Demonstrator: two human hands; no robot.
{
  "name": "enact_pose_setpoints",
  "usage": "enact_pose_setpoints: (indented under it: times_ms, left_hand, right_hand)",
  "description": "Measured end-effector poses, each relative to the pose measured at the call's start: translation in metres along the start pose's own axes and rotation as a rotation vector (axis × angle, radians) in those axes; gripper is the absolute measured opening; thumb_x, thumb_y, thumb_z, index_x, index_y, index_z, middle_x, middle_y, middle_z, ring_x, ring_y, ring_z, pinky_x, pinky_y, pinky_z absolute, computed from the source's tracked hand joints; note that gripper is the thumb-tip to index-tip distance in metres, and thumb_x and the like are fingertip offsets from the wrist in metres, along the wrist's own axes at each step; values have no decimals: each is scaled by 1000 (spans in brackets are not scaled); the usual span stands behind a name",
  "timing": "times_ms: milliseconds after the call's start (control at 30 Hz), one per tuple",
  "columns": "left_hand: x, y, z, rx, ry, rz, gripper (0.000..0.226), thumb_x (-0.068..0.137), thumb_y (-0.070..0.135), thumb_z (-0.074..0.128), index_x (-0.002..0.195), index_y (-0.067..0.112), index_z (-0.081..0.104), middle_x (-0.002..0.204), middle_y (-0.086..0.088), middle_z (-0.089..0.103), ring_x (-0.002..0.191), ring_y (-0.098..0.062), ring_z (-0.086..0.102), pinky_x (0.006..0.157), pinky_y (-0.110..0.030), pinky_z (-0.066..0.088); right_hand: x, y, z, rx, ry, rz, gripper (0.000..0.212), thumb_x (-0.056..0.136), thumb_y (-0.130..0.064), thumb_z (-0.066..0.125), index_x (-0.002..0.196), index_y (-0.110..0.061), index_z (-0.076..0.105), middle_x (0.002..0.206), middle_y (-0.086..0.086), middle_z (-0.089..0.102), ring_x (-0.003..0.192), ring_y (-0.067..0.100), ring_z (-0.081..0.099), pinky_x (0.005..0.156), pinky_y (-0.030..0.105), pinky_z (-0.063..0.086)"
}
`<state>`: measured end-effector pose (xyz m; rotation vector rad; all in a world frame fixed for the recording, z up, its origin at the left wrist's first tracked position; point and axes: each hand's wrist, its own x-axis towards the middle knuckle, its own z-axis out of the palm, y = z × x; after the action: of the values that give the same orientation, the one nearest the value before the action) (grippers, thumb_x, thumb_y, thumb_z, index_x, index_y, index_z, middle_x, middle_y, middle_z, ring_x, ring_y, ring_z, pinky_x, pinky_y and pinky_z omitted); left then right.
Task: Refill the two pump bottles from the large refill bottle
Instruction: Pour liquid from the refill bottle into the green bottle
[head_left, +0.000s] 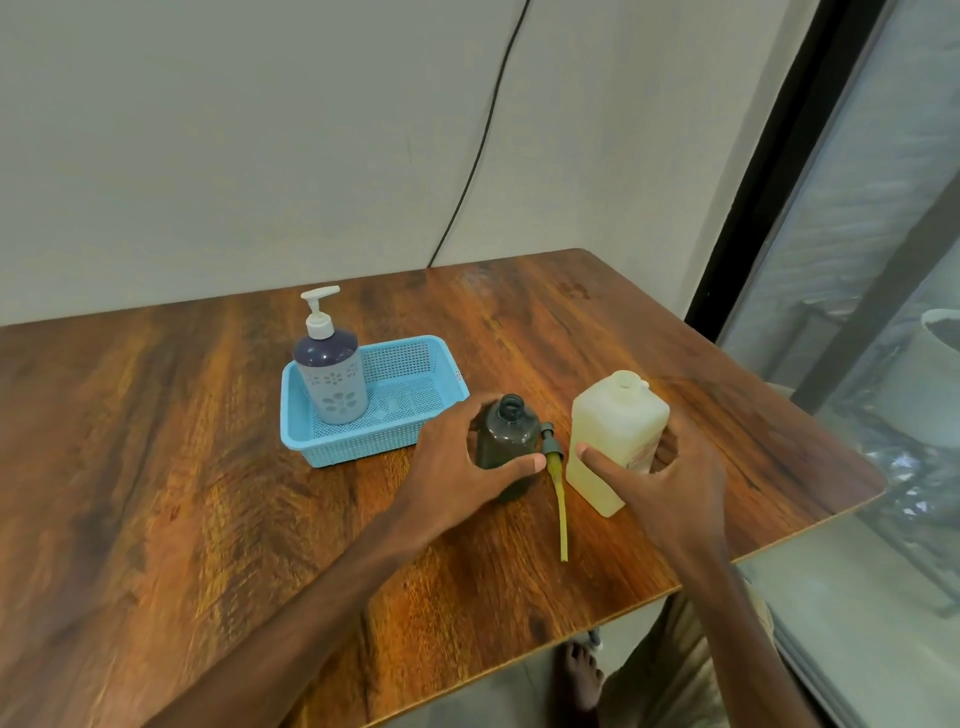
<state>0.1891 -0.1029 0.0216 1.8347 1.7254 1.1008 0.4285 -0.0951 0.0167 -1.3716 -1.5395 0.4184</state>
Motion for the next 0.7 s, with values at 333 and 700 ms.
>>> enact_pose_setpoints:
  times_ms: [333, 700]
  left_hand:
    - [-7, -6, -13, -138, -92, 52, 86, 66, 70, 88, 138, 45, 50, 119, 39, 54, 114, 32, 44, 84, 7, 39]
    - [-15, 1, -13, -164, -88, 122, 77, 65, 67, 91, 133, 47, 63, 122, 37, 66, 115, 13, 62, 89, -7, 52]
  right_hand:
    - [-3, -9, -6, -47, -76, -38, 83, 62, -49, 92, 136, -28, 59, 119, -20, 62, 113, 11, 62, 69, 12, 49]
    - [-5, -16, -20, -43, -207, -125, 78, 61, -48, 91, 131, -37, 59, 118, -26, 61, 112, -1, 56, 78, 18, 52]
